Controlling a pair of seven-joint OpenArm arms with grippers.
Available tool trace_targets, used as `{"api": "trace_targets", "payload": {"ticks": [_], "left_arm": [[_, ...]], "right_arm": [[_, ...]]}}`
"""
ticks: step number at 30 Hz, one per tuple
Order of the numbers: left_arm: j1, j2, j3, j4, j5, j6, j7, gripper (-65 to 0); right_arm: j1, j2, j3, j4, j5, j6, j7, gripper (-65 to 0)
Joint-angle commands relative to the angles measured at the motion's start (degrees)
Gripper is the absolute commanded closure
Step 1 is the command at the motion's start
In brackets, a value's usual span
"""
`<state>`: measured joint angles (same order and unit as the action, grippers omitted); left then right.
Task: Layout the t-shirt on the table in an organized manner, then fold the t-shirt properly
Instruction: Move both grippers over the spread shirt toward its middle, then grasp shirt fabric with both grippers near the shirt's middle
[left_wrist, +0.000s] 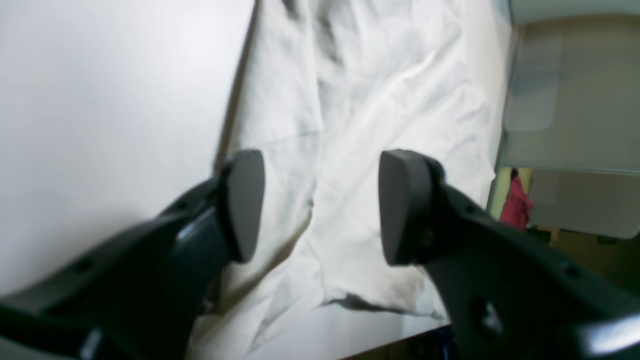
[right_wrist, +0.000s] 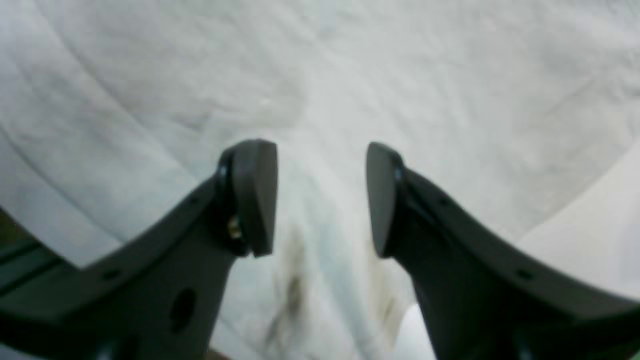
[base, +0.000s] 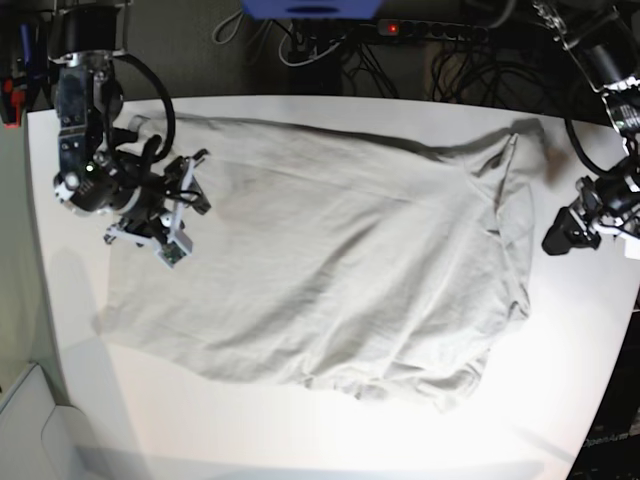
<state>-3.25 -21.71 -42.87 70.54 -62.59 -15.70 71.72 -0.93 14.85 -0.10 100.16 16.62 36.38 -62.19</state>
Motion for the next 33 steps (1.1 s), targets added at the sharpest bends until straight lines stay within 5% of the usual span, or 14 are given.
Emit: {"api": "trace_targets", "payload": {"ticks": [1,5,11,23,33], "left_arm": [[-0.8,-0.8,-0.2,0.9,-1.5,0.4,-0.2,-35.7],[-0.8,-0.7,-0.2,1.0,-1.5,0.4,-0.6,-35.7],[-0.9,-1.1,-0.2,1.0,-1.3,0.3,-0.8,-35.7],[-14.4,-0.7,0.2,3.3,13.3,-0.1,-4.3,-36.2],[-24.2,3.1,27.9,-5.9,22.7,0.5,-21.7,-34.3]], "right_arm": [[1.4,0.4,0.3,0.5,0.4,-1.1,-0.2,-29.9],[4.3,0.1,0.1,-1.1,0.4,-1.1,-3.7,-30.2],[5.6,0.1,-0.7,-4.0,0.5,-0.9,-0.4,-29.9],[4.6,1.4,-3.2,-4.6,0.5,-0.8,1.3,-30.3],[4.2,1.3,-8.8,-4.1,0.5,-0.8,1.3,-30.2]]}}
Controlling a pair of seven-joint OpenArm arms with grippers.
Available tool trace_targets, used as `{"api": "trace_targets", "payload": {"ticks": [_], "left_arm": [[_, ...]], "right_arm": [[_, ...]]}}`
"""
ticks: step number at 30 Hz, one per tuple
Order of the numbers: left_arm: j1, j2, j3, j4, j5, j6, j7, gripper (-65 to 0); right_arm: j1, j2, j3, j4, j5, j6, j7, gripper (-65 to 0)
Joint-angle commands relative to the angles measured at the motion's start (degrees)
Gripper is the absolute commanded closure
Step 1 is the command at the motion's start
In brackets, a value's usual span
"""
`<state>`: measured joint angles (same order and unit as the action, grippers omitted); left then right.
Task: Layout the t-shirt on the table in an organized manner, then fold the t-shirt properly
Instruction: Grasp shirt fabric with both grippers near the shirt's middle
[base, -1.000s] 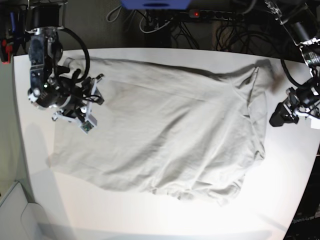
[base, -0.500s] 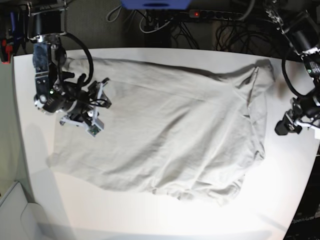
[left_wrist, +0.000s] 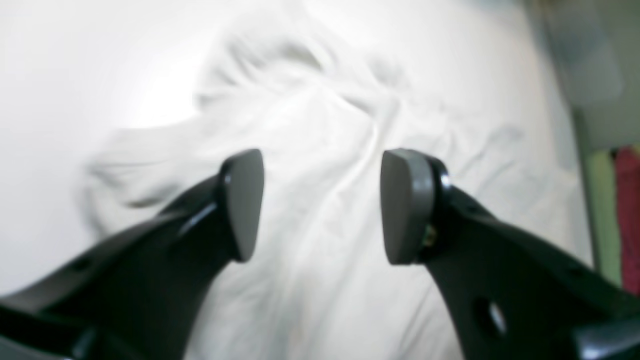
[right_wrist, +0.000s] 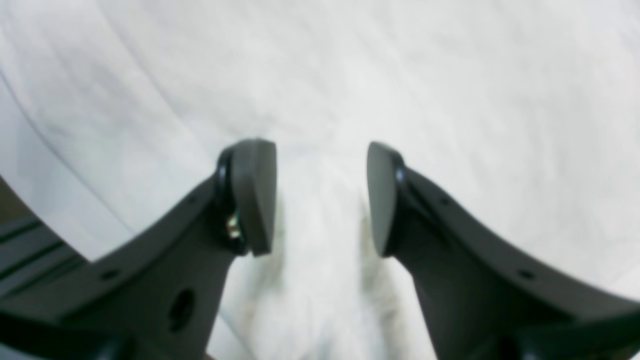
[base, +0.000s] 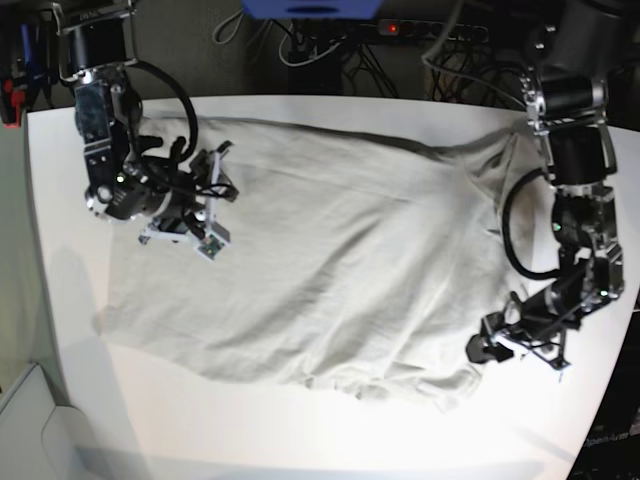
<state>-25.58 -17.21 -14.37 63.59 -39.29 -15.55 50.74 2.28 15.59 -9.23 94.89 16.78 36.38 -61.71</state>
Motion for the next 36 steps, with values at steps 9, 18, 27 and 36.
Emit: {"api": "trace_targets", "payload": {"ticks": [9,18,27,36], "left_arm": [[-0.7,1.3,1.5,-8.4,10.5,0.3,-6.7,-11.7],[8.8,-1.1,1.4,-7.7,10.8,0.3,-7.0,-6.7],[15.9,-1.0,-0.7,-6.3,10.3,0.3,-6.7,-6.7],[21.1,7.2,-1.4,1.9,10.3,0.3,-1.2,-6.7]], "right_arm": [[0.3,1.0,0.7,1.2,0.3,-0.8,0.8,-29.9],[0.6,2.0,0.3,-1.5,0.2,-0.8,1.4,-29.9],[7.1,1.5,0.2,-18.3,0.2,-0.8,10.1,-30.1],[21.4,-1.3,-6.6,-33.0,0.2,-0.8,14.0,-30.2]]}}
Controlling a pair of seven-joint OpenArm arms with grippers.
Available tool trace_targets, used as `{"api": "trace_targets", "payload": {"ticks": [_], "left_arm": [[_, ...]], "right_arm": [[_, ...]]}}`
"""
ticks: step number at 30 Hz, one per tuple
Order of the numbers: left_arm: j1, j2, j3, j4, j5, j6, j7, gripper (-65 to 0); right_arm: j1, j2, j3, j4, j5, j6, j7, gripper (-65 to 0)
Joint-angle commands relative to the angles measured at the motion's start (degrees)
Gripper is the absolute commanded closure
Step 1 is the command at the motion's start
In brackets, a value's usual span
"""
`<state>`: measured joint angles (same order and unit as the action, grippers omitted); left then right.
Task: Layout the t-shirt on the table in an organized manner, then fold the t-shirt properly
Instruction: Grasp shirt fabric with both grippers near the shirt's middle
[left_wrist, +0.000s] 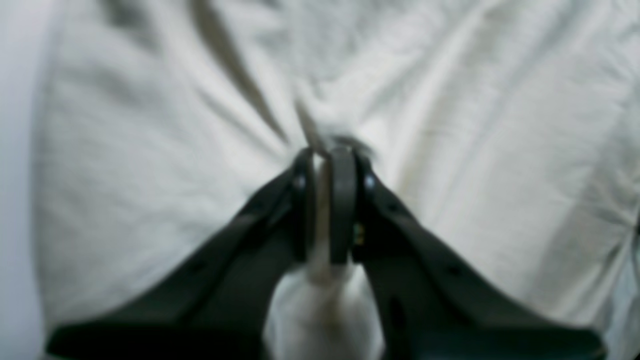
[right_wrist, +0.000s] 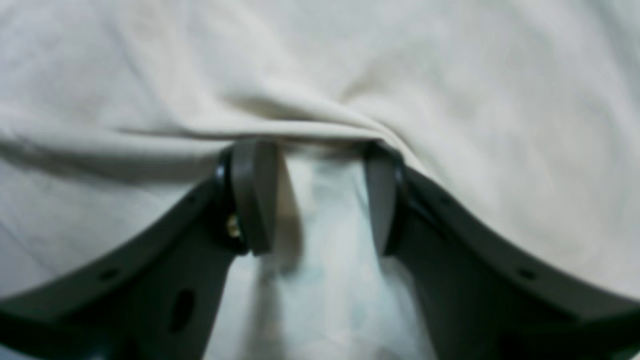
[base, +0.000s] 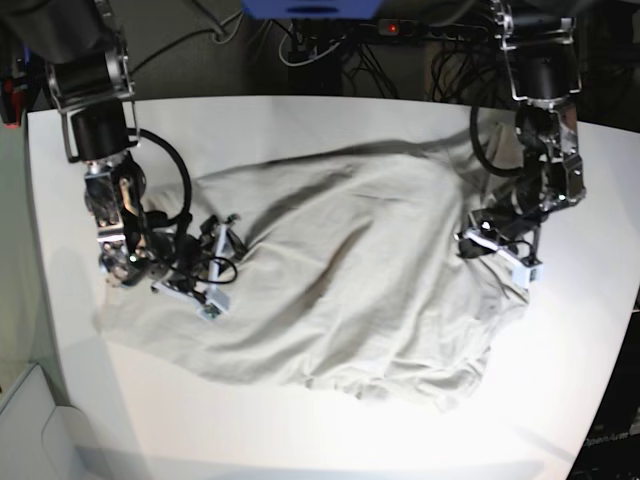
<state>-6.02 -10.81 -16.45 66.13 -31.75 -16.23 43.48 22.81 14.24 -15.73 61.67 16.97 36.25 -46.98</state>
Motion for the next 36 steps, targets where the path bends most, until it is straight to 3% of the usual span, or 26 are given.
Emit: {"api": "trace_targets", "payload": {"ticks": [1,8,14,21,27,30,36], "left_arm": [[1.8,2.0,0.7,0.4,2.8,1.0,6.6,-6.7],[3.0,10.9,1.8,4.9,2.9,1.0,9.3,-6.7],[4.1,15.6,6.1,12.2,2.8,1.0,15.5,-6.6],[5.5,19.4,8.9,27.8,2.7,1.0,19.5,-6.6],[5.0,19.3,9.5,36.9,2.8,1.0,20.7,-6.6],[1.8,16.3,8.0,38.9,2.9,1.0,20.6,-6.6],[-8.5,11.6,2.4,29.9,3.3,1.0,18.0,-6.7]], "right_arm": [[2.4,-0.7,-1.6,-1.1,0.0,-0.7,-0.1,-30.2],[12.3,-5.5,-7.6,-11.3,0.0,-0.7,6.0,-30.2],[17.4,-5.4,-10.1,-14.5,0.0,-0.7,10.7,-30.2],[21.0,-2.7,-9.6,-14.2,0.0,-0.7,10.3,-30.2],[17.8,0.9,-9.4,-5.3,0.1,-0.7,3.9,-29.9],[11.2,3.0,-9.3,7.5,0.1,-0.7,0.5,-29.9],[0.2,3.0,-7.8,24.7,0.1,-0.8,-4.5,-29.9]]}}
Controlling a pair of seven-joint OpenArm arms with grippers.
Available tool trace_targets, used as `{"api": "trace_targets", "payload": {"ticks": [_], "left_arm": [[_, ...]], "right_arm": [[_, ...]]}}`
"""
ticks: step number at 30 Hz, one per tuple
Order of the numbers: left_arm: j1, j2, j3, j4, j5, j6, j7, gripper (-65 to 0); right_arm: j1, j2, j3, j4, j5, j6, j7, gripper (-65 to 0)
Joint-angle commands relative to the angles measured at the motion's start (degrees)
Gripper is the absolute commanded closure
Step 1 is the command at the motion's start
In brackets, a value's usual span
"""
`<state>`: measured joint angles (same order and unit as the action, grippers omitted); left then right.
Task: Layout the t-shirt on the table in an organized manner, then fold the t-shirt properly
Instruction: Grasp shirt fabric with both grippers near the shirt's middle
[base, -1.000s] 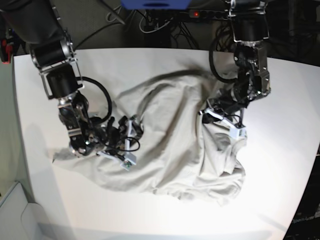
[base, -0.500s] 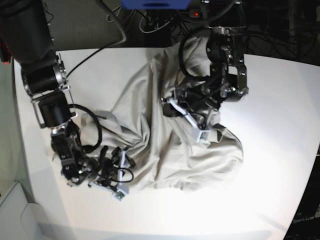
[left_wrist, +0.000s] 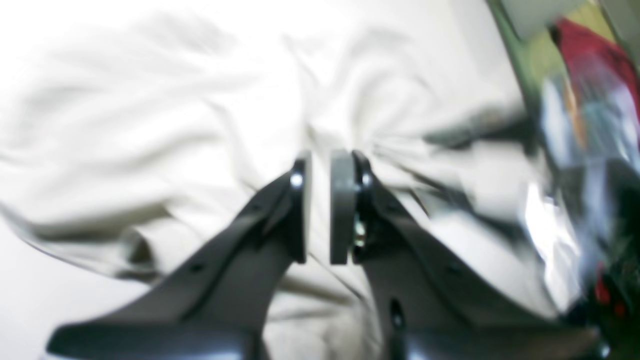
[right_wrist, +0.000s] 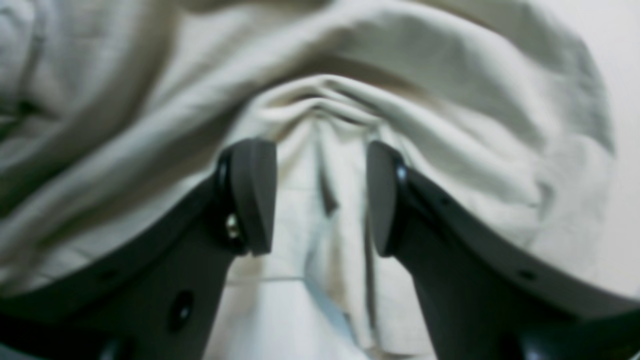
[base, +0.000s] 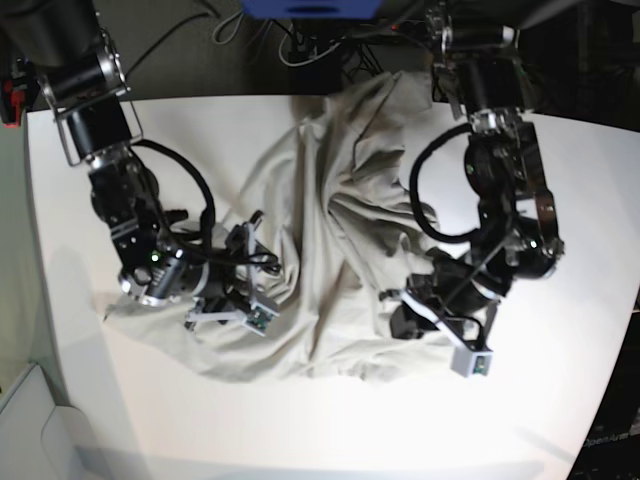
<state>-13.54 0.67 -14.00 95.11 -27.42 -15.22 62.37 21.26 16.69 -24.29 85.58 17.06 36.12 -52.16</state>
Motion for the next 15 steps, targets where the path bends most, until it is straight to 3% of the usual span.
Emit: {"api": "trace_targets", "payload": {"ticks": [1,5,9,15], "left_arm": [[-2.6,-0.7,-0.7,-2.0,-0.9,0.0,-2.7,-6.7],[-8.8,-4.1,-1.0,-15.9,-0.9,0.0,-12.7,-6.8],[-13.2,-5.2,-0.9,-28.3,-0.8,0.0,-22.0,-6.9],[-18.1,-5.7,-1.0,-44.7,5.4,0.0,-31.3,-6.9]], "right_arm": [[-0.1,0.4,1.5,3.0,0.0,-0.6,0.1,-29.9],[-5.8,-0.3,3.9,7.8,0.0,-0.6,-0.1,-29.9],[-10.2,-0.6,3.9,12.5,0.0,-0.6,-0.2,-29.9],[-14.0,-6.2,3.7,14.7,0.0,-0.6,-0.3,-29.9]]}}
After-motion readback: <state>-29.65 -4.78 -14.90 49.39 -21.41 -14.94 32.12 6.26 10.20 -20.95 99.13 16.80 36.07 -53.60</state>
